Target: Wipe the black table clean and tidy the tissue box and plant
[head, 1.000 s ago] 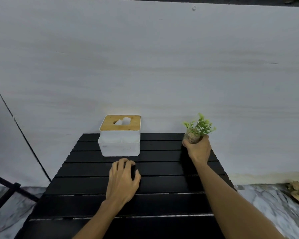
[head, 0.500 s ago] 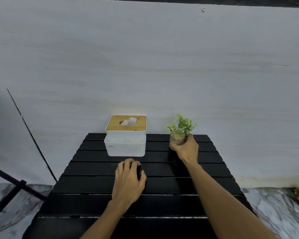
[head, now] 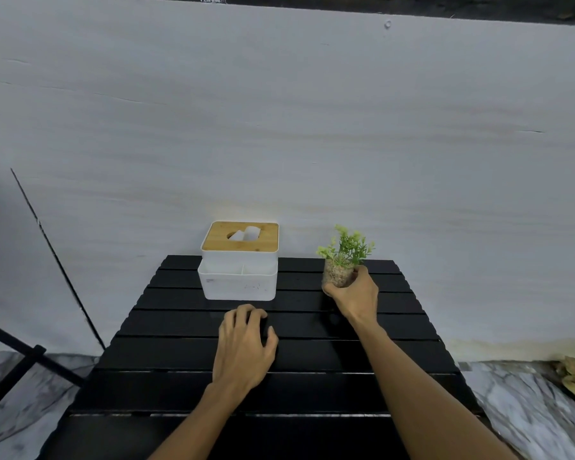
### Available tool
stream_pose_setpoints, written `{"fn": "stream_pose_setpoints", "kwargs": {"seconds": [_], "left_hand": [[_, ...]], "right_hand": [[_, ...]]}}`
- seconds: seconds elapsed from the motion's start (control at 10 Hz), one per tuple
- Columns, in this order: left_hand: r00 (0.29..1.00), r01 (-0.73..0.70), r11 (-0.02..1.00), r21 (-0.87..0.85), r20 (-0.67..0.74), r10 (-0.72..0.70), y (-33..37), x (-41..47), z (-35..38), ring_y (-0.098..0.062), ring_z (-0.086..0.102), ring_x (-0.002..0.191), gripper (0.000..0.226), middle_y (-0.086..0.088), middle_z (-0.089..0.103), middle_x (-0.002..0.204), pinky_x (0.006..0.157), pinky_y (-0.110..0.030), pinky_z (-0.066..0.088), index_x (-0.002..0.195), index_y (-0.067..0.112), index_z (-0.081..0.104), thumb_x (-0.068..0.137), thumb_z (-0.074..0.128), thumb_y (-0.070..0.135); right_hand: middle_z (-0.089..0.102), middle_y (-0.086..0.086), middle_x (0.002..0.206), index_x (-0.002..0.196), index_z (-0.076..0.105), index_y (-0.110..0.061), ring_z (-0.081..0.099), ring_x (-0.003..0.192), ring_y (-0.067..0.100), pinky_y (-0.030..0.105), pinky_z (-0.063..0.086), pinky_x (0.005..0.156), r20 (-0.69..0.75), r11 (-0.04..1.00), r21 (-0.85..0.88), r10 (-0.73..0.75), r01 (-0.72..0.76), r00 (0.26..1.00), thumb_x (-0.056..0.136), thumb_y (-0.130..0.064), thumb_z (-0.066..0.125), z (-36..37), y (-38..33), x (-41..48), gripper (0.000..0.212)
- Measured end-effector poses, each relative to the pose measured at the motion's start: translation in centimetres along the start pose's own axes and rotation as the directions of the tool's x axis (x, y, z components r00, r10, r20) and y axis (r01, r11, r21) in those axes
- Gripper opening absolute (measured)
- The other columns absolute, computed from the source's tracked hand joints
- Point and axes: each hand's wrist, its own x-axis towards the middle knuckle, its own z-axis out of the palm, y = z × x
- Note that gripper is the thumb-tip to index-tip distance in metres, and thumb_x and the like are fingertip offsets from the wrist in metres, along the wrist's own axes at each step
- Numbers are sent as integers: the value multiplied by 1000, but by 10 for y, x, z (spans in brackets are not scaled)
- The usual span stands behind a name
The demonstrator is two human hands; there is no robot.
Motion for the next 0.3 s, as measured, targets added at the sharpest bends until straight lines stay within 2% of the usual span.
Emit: {"fn": "stream_pose_setpoints", "kwargs": {"seconds": [0.2,0.3], "left_hand": [[1000,-17,1000,3,-9,17,-2,0,0,-18,46,111,33,3,54,118,93,-36,44,111,20,62,88,49,40],[1000,1,1000,12,-13,-1,-1,0,0,-17,47,110,33,3,55,117,92,-35,44,111,21,62,88,48,40]], "right_hand": [[66,7,116,130,55,-9,64,109,26,34,53,82,15,1000,15,-7,6,1000,67,-37,85,0,3,1,75],[65,5,126,139,51,-10,58,121,28,39,53,92,-6,1000,23,9,-9,1000,67,-45,86,-2,7,-4,88]]}}
